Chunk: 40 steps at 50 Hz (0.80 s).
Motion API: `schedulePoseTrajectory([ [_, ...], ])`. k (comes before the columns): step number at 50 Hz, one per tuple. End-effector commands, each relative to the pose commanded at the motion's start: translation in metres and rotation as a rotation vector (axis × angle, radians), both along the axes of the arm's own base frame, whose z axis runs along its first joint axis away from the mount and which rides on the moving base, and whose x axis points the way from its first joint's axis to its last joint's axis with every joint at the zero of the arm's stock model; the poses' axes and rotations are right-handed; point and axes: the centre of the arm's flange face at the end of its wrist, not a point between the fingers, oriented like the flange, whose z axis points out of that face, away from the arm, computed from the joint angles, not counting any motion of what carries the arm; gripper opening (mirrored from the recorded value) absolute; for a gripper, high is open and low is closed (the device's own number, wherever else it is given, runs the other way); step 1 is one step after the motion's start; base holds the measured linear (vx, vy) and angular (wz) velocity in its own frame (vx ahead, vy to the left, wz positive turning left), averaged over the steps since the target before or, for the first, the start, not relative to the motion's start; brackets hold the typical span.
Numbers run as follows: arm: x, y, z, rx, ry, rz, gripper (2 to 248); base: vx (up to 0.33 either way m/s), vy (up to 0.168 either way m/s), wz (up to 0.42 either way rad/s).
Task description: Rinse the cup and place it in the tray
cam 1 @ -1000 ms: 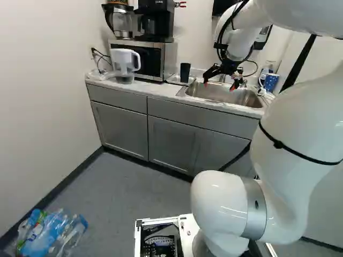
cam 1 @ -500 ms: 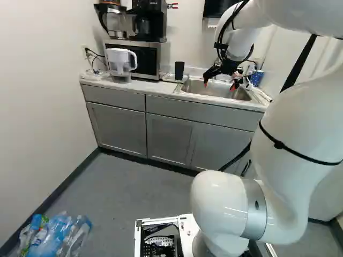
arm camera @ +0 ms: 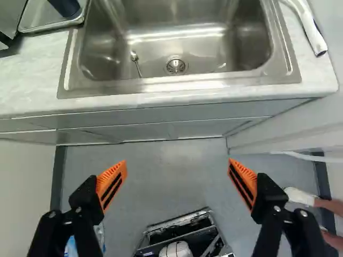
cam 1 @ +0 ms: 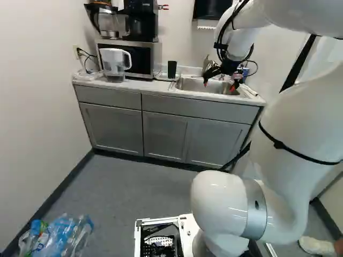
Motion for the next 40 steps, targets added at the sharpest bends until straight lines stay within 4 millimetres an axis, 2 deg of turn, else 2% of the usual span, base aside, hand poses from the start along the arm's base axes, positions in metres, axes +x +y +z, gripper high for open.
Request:
schedulePoseTrajectory([
  [18, 0.0000, 0.0000, 0.0000, 0.000, 0.000, 0.000, 247, -0.079, 0.016, -0.191],
  [40, 0.0000, 0.0000, 0.0000, 0.000, 0.000, 0.000, 247, 0.003, -0.001, 0.007],
])
